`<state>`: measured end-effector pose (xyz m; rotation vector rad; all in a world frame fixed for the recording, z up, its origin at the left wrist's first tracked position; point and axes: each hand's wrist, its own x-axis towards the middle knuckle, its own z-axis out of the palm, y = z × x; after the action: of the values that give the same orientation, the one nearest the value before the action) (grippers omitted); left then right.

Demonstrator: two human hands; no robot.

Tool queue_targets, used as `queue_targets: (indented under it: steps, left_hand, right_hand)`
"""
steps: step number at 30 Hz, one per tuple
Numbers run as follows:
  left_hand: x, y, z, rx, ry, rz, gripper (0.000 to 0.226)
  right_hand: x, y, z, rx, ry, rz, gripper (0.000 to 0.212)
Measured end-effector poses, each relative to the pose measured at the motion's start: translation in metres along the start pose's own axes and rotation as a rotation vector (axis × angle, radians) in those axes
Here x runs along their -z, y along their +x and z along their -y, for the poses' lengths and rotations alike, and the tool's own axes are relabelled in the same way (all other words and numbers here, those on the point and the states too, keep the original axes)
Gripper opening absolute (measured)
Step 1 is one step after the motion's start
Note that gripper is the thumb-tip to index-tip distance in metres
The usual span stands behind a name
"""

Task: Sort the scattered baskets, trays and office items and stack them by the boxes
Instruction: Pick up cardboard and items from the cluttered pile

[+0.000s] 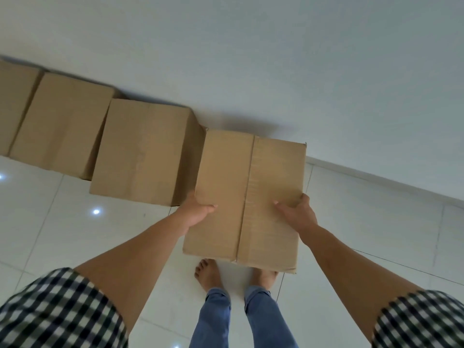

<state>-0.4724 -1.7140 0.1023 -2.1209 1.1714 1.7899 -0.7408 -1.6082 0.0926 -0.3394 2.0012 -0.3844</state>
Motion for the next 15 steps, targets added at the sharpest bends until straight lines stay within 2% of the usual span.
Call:
queue_targets:
  steps: [3,7,11,15]
  left_hand:
    - [-0.001,0.036,0.008,0.011,0.045,0.008,0.094]
    - [0.001,0.071,0.022,-0.007,0.097,-0.013,0.083]
    - [0.007,0.091,0.028,-0.056,0.131,-0.064,0.089]
    - [0.009,0.1,0.029,-0.07,0.145,-0.086,0.078]
  right_hand:
    - [-0.019,0.03,-0.001,0.011,-0.044,0.002,0.092]
    - [-0.04,0.06,-0.001,0.035,-0.092,0.015,0.092]
    - [-0.058,0.073,0.0,0.043,-0.124,0.052,0.095]
    - [-0.069,0.078,0.003,0.034,-0.135,0.092,0.097]
